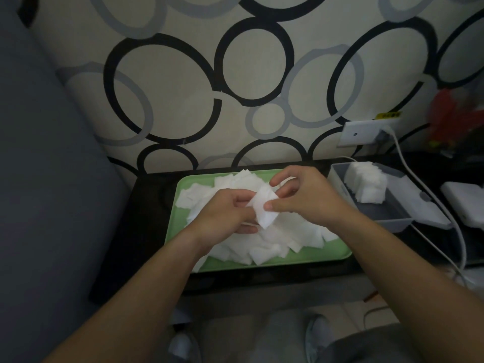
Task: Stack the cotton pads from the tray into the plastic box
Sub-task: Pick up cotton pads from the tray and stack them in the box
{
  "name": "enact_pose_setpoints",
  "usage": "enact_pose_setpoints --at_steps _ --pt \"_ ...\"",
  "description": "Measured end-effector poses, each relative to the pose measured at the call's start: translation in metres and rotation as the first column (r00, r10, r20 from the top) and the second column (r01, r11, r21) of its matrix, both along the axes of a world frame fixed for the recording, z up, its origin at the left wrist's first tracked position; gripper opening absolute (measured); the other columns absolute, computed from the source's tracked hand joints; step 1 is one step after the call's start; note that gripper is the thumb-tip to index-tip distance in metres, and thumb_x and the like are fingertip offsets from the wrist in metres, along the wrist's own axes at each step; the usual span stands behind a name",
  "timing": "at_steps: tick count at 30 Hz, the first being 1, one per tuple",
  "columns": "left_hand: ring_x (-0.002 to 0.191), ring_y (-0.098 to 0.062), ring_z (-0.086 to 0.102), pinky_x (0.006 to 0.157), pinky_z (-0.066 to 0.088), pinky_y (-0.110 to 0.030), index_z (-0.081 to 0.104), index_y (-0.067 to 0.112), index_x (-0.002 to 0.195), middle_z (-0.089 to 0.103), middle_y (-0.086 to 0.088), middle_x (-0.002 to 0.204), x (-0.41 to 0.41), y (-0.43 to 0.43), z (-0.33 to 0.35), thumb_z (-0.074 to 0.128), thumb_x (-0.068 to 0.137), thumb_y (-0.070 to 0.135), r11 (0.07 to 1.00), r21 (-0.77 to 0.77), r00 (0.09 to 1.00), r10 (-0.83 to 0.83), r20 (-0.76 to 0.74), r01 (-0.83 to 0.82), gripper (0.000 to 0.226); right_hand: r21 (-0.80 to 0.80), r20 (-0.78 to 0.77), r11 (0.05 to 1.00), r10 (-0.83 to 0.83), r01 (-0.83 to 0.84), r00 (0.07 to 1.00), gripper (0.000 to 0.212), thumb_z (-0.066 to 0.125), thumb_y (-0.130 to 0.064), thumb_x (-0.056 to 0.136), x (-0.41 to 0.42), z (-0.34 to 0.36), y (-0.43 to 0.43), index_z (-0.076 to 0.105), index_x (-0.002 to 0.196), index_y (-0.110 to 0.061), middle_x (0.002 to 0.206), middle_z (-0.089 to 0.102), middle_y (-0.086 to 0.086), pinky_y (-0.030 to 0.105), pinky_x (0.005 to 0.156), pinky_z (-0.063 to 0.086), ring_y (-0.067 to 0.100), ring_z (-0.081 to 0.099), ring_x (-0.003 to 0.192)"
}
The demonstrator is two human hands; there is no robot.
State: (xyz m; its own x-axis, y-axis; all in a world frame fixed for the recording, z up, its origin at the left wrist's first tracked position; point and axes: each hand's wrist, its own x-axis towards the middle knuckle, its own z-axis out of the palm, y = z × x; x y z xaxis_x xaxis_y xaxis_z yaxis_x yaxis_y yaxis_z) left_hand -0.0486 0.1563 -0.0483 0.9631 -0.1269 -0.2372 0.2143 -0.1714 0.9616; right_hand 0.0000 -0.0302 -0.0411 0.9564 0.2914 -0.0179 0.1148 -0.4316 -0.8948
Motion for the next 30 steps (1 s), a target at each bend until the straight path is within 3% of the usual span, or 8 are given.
enact_pose_setpoints --at_steps 3,6,10,15,17,22,25,30 --pt "0.082 -0.019 0.072 0.077 0.060 -0.034 0.071 0.005 0.108 0.074 -0.007 0.091 0.000 0.003 0.001 0.065 0.083 0.013 0.993 -0.116 0.999 -0.001 -0.047 -0.004 0.027 -0.094 0.077 0.995 -0.010 0.017 0.997 0.043 0.095 -0.029 0.058 -0.001 0.000 0.003 0.067 0.091 -0.026 0.072 0.070 -0.001 0.037 0.068 0.057 0.006 0.063 0.062" --pt "0.087 -0.017 0.073 0.079 0.061 -0.034 0.072 0.009 0.106 0.076 -0.002 0.093 0.004 0.002 -0.005 0.070 0.090 0.016 0.995 -0.033 0.996 0.091 0.021 -0.090 0.017 -0.154 0.169 0.986 -0.030 0.057 0.985 0.036 0.088 -0.040 0.067 0.004 -0.004 0.003 0.066 0.092 -0.028 0.074 0.067 -0.005 0.026 0.059 0.053 0.003 0.060 0.062" --pt "0.096 -0.029 0.073 0.070 0.061 -0.029 0.069 0.010 0.112 0.072 -0.013 0.111 0.015 0.001 -0.013 0.062 0.095 0.010 0.950 -0.028 0.948 0.312 0.060 -0.310 0.019 -0.144 0.215 0.965 -0.187 0.220 0.959 0.004 0.066 -0.024 0.092 0.020 -0.012 -0.011 0.070 0.092 -0.022 0.084 0.070 -0.009 0.023 0.071 0.049 0.008 0.065 0.077" --pt "0.097 -0.029 0.072 0.064 0.060 -0.024 0.069 0.011 0.115 0.071 -0.013 0.110 0.021 0.003 -0.012 0.060 0.095 0.010 0.932 -0.057 0.933 0.359 0.027 -0.357 0.021 -0.258 0.053 0.961 -0.091 0.102 0.994 0.012 0.074 -0.021 0.086 0.028 -0.034 -0.030 0.071 0.098 -0.020 0.094 0.068 -0.005 0.012 0.053 0.047 0.012 0.065 0.080" --pt "0.097 -0.028 0.072 0.063 0.058 -0.023 0.068 0.010 0.118 0.071 -0.013 0.111 0.024 0.001 -0.014 0.061 0.095 0.012 0.932 -0.057 0.933 0.359 0.019 -0.358 0.024 -0.293 0.003 0.956 -0.027 0.027 1.000 0.024 0.078 -0.027 0.083 0.027 -0.040 -0.027 0.070 0.104 -0.020 0.098 0.066 -0.004 0.012 0.059 0.047 0.012 0.063 0.083" --pt "0.096 -0.026 0.072 0.062 0.056 -0.022 0.069 0.011 0.117 0.071 -0.011 0.111 0.028 -0.003 -0.015 0.060 0.095 0.013 0.936 -0.047 0.936 0.351 0.028 -0.350 0.024 -0.449 0.117 0.885 -0.077 0.122 0.990 0.045 0.073 -0.046 0.083 0.033 -0.044 -0.013 0.062 0.121 -0.025 0.102 0.063 -0.002 0.028 0.079 0.047 0.013 0.060 0.089" --pt "0.096 -0.026 0.072 0.062 0.056 -0.022 0.069 0.012 0.118 0.071 -0.010 0.112 0.028 -0.005 -0.015 0.060 0.096 0.014 0.936 -0.040 0.935 0.352 0.033 -0.351 0.024 -0.487 0.148 0.870 -0.009 0.081 0.989 0.040 0.075 -0.048 0.080 0.036 -0.049 -0.008 0.066 0.114 -0.031 0.104 0.059 -0.001 0.027 0.078 0.043 0.010 0.056 0.084" --pt "0.095 -0.027 0.072 0.062 0.057 -0.023 0.071 0.014 0.109 0.072 -0.011 0.107 0.029 -0.005 -0.015 0.060 0.095 0.012 0.930 -0.054 0.930 0.365 0.039 -0.362 0.018 -0.388 0.229 0.918 0.010 0.082 0.973 0.009 0.076 -0.030 0.084 0.033 -0.044 -0.005 0.067 0.087 -0.030 0.099 0.056 -0.005 0.022 0.071 0.041 0.006 0.054 0.083"
